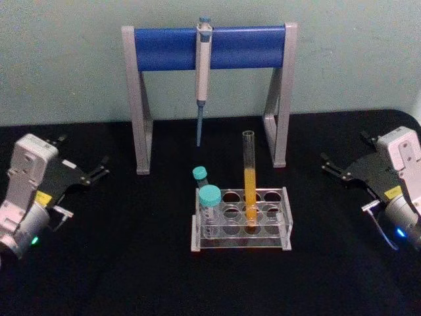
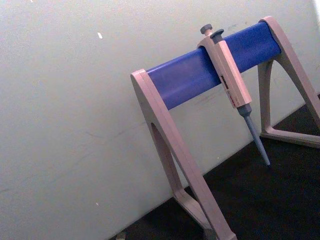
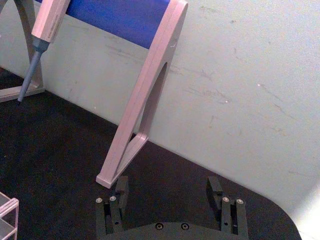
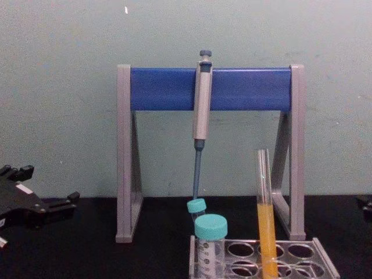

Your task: Pick up the test tube from the test tube rack, shake it, then place it back into the test tube rack.

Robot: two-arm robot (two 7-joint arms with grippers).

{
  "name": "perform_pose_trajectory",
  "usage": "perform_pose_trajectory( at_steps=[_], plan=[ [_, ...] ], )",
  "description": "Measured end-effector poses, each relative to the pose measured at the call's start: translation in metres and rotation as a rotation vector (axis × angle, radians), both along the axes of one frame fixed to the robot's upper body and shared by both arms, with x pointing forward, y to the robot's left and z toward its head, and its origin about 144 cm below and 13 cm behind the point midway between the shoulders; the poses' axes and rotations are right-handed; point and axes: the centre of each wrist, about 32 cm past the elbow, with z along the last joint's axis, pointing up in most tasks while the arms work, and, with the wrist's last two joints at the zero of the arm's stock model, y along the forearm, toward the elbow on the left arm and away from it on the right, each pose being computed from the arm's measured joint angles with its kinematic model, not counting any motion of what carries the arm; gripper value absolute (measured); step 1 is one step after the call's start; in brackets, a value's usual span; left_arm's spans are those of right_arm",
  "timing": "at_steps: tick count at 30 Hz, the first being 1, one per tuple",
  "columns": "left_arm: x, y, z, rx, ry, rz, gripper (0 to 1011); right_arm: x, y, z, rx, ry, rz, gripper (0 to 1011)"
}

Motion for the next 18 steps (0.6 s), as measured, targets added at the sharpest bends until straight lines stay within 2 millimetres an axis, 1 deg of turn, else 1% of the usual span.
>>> perform_pose_trajectory(
  at_steps=[10,18],
  plan=[
    [0.0000,0.0000,0.0000,0.000,0.000,0.000,1001,-0.0001,-0.0001,0.0000,0.000,0.000,0.000,1000],
    [0.0000,0.0000,0.0000,0.000,0.000,0.000,1002,-0.0056,0.0019,0.0046,0.033,0.028,0.028,1000]
  ],
)
